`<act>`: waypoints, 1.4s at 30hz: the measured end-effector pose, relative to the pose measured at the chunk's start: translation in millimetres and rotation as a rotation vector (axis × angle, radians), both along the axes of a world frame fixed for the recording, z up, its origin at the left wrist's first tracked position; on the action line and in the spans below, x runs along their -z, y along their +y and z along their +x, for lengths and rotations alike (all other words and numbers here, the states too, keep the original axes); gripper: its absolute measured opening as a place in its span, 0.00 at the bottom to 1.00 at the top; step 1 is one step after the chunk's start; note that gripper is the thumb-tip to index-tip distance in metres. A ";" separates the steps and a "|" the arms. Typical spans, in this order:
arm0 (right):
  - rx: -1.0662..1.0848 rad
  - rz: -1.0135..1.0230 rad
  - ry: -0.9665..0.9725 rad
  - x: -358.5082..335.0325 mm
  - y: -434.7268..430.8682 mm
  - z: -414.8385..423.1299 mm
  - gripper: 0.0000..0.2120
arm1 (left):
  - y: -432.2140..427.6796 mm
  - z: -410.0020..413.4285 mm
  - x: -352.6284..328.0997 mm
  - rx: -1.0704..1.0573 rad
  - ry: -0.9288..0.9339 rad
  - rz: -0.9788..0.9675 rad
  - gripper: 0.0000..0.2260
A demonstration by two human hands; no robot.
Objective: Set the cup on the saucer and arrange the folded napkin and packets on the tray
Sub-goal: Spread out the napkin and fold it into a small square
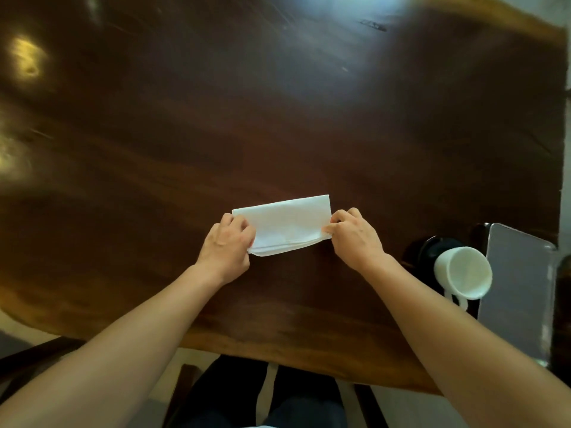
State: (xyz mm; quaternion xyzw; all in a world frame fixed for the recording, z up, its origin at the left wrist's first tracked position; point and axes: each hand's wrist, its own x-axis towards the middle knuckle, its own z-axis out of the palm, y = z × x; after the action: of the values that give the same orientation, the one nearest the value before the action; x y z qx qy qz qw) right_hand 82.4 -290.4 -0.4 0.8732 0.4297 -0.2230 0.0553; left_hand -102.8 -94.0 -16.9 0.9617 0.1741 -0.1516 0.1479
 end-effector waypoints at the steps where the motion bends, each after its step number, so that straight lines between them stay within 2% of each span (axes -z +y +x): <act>1: 0.000 -0.022 0.016 0.0 1.1 0.5 0.19 | 0.0 0.7 -1.1 0.012 0.035 0.016 0.08; 3: 0.010 0.011 -0.022 -1.5 6.4 3.6 0.21 | -1.5 4.2 -6.9 -0.006 0.003 0.017 0.11; 7: 0.056 0.234 -0.098 -3.3 33.1 5.2 0.20 | -12.2 21.3 -9.9 -0.059 -0.225 -0.040 0.20; 10: -0.024 0.318 -0.060 10.4 51.0 -13.5 0.22 | -26.6 32.3 5.7 -0.012 -0.130 0.004 0.27; 13: -0.140 0.269 -0.006 36.8 53.6 -35.3 0.25 | -35.5 31.3 29.8 0.017 -0.076 0.077 0.29; 18: -0.123 0.221 -0.002 69.4 48.8 -35.2 0.31 | -38.3 28.9 51.5 -0.004 -0.090 0.117 0.29; 30: -0.204 0.208 -0.059 90.2 50.6 -8.3 0.33 | -26.8 32.3 68.0 -0.091 -0.111 0.116 0.32; 42: -0.099 0.141 -0.100 89.4 22.3 21.0 0.32 | -21.2 20.7 73.0 -0.198 -0.118 0.142 0.30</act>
State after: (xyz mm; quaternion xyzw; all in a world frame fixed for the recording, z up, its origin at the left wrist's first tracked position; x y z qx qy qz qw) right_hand 103.4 -268.0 -89.8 0.8627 0.4837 -0.1455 0.0262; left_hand -82.1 -115.2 -90.0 0.9550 0.2696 -0.0667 0.1039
